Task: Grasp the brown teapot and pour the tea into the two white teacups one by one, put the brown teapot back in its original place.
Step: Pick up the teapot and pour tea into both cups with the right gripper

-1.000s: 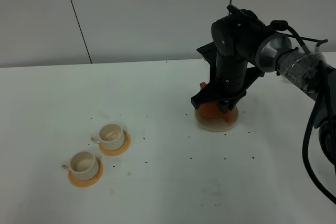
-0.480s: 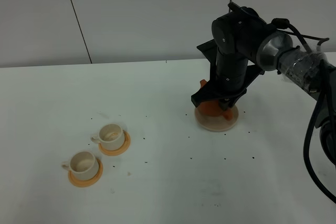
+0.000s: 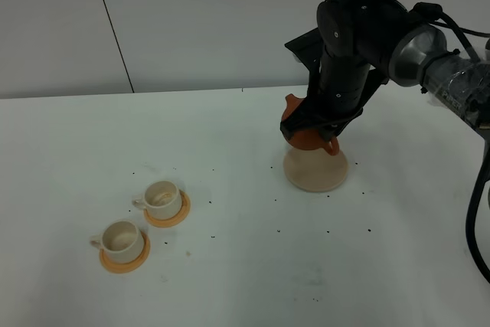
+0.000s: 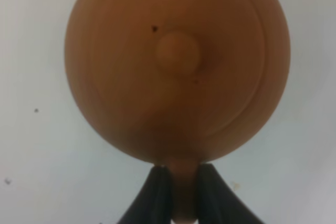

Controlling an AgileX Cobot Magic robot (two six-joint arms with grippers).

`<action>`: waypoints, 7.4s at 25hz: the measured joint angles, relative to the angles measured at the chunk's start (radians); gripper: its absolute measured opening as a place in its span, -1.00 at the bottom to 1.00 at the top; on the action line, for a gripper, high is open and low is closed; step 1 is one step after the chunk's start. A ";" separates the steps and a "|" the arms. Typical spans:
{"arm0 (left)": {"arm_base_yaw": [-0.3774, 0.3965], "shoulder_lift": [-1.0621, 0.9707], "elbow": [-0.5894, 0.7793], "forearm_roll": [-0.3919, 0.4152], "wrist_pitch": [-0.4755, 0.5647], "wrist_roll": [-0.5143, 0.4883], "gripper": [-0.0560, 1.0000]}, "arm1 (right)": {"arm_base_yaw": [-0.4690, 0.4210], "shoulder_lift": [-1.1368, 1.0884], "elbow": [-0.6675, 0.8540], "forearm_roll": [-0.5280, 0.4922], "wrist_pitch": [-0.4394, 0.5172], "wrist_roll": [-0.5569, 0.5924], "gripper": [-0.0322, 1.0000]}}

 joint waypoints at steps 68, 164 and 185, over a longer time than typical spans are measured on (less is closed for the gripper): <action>0.000 0.000 0.000 0.000 0.000 -0.002 -0.44 | 0.359 0.064 -0.001 -0.301 -0.154 -0.404 -0.75; 0.000 0.000 0.000 0.000 0.000 -0.001 -0.44 | 0.503 0.141 -0.001 -0.725 -0.140 -0.452 -0.75; 0.000 0.000 0.000 0.000 0.000 -0.001 -0.44 | 0.512 0.141 -0.001 -0.769 -0.138 -0.453 -0.75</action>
